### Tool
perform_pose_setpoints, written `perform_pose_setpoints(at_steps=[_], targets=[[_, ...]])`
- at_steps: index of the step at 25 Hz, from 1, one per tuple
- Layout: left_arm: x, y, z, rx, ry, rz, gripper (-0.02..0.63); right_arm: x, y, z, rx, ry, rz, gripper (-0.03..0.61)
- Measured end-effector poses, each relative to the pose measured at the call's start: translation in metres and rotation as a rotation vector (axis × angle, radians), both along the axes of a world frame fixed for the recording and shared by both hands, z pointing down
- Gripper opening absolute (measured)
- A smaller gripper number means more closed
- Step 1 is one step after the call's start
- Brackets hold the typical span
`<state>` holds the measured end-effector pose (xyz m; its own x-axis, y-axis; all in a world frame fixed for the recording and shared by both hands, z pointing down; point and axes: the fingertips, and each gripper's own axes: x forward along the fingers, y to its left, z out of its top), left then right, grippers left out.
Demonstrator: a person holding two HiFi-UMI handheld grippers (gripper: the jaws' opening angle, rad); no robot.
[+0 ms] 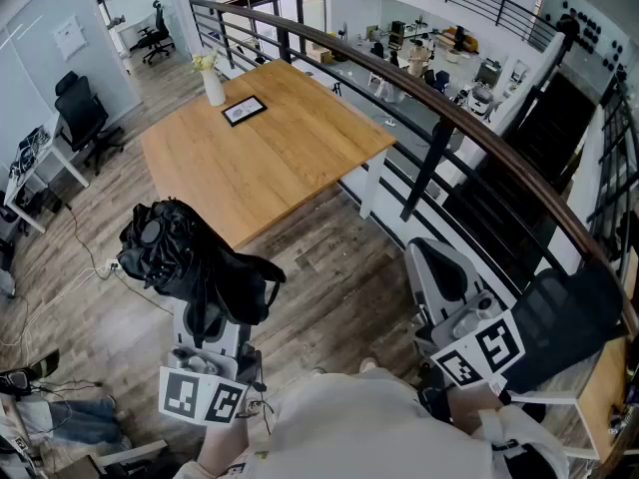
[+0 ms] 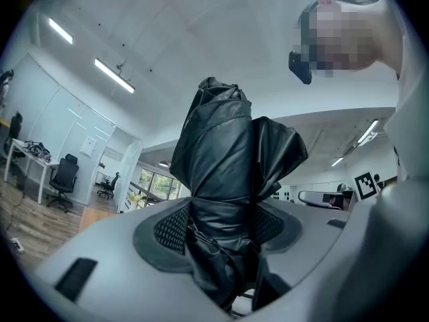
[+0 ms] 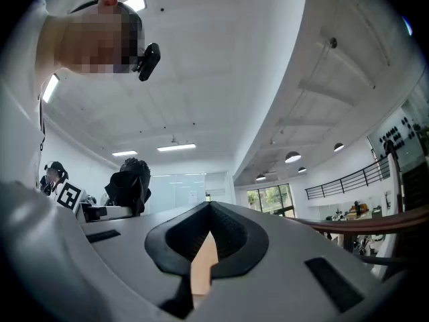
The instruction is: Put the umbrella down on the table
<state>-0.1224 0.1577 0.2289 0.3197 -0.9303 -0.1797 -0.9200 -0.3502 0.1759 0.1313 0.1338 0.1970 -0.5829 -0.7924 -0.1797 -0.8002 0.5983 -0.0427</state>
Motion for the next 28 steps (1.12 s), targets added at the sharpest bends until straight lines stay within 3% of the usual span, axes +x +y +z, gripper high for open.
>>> perform_pose_setpoints(at_steps=[13,19,28], targets=[[-0.011,0.002,0.014,-0.021,-0.01,0.012,0.255,-0.019,0.002,0.018,-0.033,0.021,-0.017,0.026],[-0.011,0.005,0.016,-0.042,0.0,0.034,0.255,-0.027,0.005,0.02,-0.056,-0.024,-0.037,0.027],[-0.02,-0.002,0.025,-0.05,-0.035,0.018,0.255,-0.031,-0.008,0.049,-0.097,-0.018,-0.046,0.026]])
